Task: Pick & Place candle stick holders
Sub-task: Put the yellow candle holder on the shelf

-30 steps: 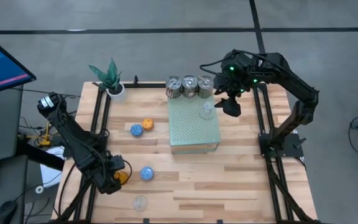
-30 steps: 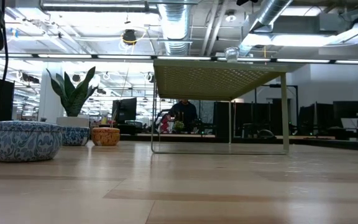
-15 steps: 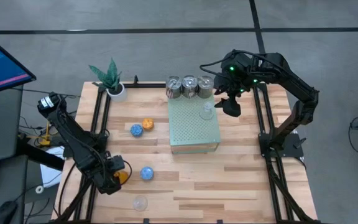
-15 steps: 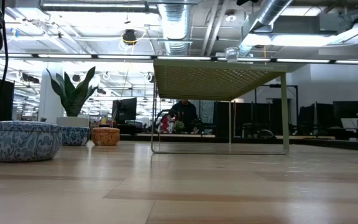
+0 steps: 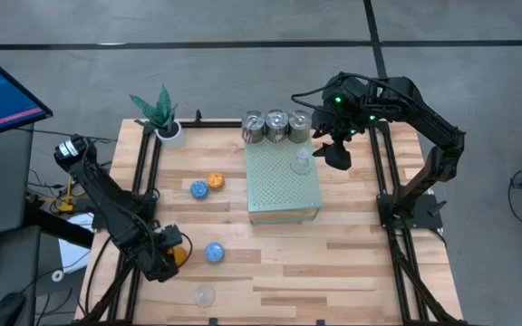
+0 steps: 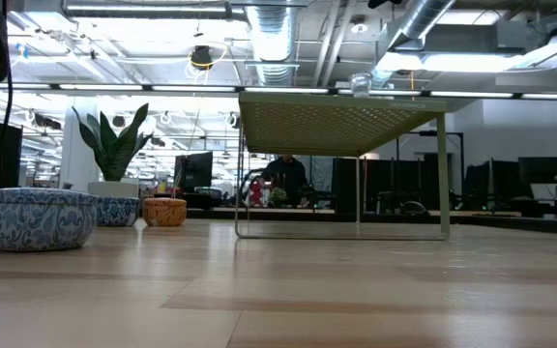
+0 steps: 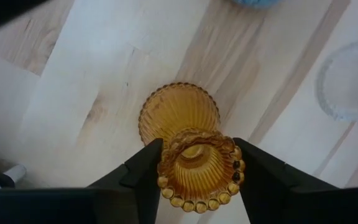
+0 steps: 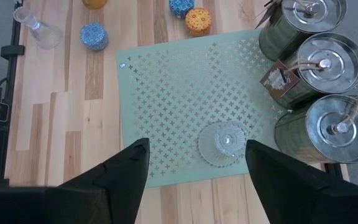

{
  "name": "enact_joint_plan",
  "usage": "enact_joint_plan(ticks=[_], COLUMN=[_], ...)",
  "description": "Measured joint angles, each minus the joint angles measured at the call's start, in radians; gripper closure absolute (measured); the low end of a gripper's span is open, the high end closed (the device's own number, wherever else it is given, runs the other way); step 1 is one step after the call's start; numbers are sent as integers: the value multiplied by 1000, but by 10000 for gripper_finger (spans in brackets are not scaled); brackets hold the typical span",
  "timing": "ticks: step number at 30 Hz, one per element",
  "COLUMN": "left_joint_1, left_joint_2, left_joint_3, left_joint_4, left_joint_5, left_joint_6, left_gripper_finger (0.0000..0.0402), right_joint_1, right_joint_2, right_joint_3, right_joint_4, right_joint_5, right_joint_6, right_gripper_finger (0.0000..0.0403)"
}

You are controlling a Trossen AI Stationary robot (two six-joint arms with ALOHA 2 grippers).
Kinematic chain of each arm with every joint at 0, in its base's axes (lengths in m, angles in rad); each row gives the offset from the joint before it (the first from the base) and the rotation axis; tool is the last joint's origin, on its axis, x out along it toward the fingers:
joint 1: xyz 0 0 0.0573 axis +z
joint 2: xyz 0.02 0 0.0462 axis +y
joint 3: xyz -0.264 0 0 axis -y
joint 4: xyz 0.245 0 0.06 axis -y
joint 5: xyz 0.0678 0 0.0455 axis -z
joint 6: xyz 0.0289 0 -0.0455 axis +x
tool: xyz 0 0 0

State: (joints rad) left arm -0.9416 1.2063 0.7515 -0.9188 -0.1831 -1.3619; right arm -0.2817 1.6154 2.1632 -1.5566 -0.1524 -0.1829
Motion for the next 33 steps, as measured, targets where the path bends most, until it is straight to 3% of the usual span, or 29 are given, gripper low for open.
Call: enact_joint_plan(ticks=[11, 18, 26, 33], left_joint_1=[123, 314, 553, 742], left_joint_2=[-191, -334, -390, -370], left_joint_3=[-1, 20, 146, 237], left_joint_4=[-1, -3, 10, 164], left_joint_5=[-25, -55, -163, -153], left_joint_6=[-117, -151, 16, 232], left_gripper_finger=[231, 230, 229, 228], right_joint_1=[-1, -3, -23, -36], right_joint_2=[0, 0, 0, 0], right_joint_3=[0, 0, 0, 0], right_joint_4=[-8, -14, -15, -15], right_joint_5=[0, 0, 0, 0], right_joint_6=[-1, -11, -11, -11], right_gripper_finger=[146, 146, 146, 146])
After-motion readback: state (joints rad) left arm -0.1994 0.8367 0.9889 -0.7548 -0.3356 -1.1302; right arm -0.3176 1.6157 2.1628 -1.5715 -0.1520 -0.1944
